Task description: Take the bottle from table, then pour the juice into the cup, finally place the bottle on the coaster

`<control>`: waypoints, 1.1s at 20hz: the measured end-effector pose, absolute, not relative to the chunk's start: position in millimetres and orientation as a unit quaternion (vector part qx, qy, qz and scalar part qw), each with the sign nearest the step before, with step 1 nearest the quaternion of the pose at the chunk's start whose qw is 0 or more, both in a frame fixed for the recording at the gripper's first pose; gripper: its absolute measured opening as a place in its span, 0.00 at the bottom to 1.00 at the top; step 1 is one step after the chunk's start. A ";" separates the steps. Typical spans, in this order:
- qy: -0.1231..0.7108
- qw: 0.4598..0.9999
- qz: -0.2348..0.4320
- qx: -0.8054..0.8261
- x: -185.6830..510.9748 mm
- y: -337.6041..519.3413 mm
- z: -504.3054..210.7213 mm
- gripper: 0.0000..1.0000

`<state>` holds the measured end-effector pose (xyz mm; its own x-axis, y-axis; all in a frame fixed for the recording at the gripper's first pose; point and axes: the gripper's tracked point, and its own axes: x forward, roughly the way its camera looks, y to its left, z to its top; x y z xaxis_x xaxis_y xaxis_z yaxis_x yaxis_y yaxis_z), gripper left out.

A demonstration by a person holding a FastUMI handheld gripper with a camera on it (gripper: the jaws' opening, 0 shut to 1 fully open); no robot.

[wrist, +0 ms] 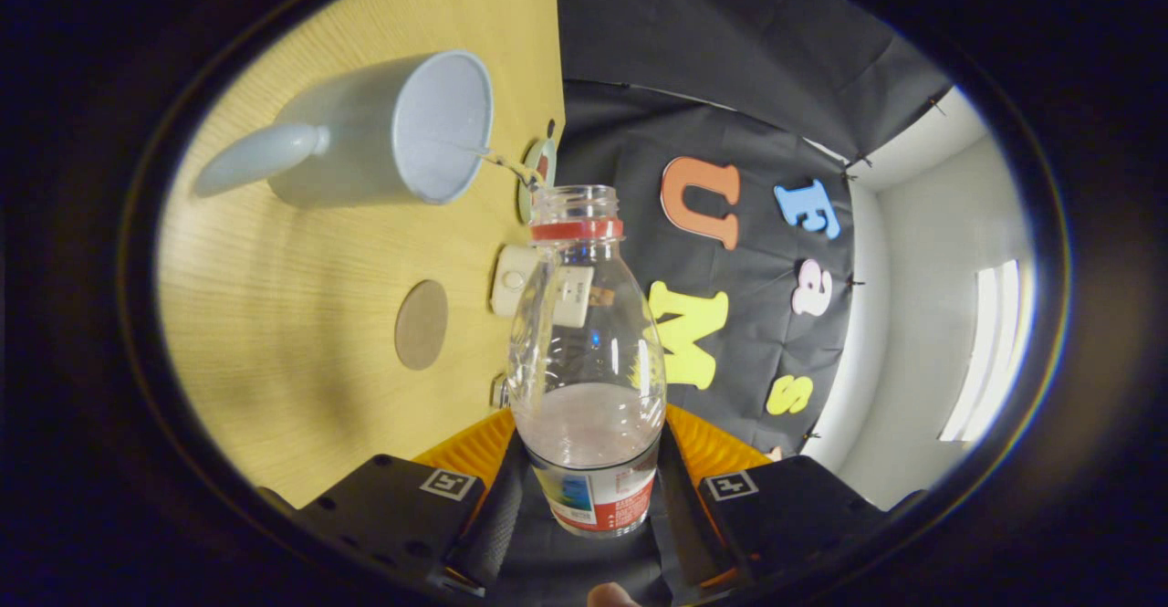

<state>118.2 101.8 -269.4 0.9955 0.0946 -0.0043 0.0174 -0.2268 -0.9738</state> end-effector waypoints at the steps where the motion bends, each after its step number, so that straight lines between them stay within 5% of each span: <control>1: -0.037 0.619 0.031 -0.784 118.7 102.2 -269.2 0.76; 22: -0.042 0.575 0.036 -0.816 121.1 103.6 -254.5 0.76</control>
<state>121.1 103.6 -254.5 0.9939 0.1094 -0.0106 0.0268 -0.3347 -0.9420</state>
